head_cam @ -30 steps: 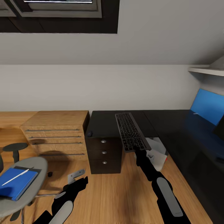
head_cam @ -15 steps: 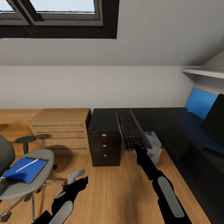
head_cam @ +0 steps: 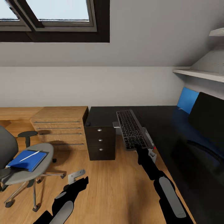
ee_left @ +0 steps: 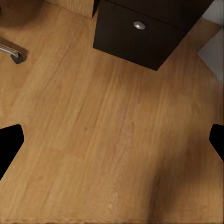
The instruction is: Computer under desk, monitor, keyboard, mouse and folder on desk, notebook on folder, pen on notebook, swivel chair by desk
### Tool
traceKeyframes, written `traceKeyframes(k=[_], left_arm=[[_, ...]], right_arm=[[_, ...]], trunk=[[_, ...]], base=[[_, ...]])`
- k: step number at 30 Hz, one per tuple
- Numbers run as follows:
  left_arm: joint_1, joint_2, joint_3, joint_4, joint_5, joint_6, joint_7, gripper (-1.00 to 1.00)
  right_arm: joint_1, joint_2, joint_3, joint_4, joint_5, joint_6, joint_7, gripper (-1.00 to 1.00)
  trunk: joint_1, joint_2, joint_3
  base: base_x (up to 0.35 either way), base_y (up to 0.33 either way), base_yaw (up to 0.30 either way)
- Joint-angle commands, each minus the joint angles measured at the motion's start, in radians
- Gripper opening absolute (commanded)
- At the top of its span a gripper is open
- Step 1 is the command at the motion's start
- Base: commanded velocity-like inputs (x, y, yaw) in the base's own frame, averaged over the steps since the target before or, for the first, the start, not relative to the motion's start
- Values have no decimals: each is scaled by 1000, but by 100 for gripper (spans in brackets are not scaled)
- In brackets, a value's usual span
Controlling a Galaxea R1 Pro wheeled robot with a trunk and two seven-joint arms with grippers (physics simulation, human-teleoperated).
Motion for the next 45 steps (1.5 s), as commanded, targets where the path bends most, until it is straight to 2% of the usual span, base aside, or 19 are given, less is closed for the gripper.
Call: traceKeyframes(k=[1,5,13,24,29,35,42,45], left_arm=[[-1,1,-2,-2,4,3,7,100],[-1,1,-1,-2,3,3,7,100],[-1,5,2,-2,1,3,7,100],[-1,5,1,-2,1,3,7,100],[-1,5,2,-2,1,3,7,100],[-1,5,2,-2,1,3,7,100],[-1,7,4,-2,1,2,7,100],[-1,7,4,-2,1,2,7,100]], right_arm=[[0,-2,-1,0,-19,4,4,-100],[-1,-12,-1,0,-36,4,4,-100],[0,-21,-1,3,-39,3,5,-100],[0,-22,-2,4,-40,-4,7,-100],[-1,-23,-2,44,-78,-4,6,-100],[0,-23,-37,56,-77,-8,5,-100],[-2,-28,-77,151,-75,-9,1,-100],[-6,-30,-82,199,-75,-10,1,-100]], trunk=[[-4,6,2],[-20,34,15],[-50,90,40],[-93,167,74],[-112,202,90],[-135,244,109],[-135,244,109],[-135,244,109]], base=[[-281,-244,0],[-281,-244,0],[-281,-244,0],[-281,-244,0],[-281,-244,0],[-280,-244,0],[-204,-177,0],[-22,-19,0]])
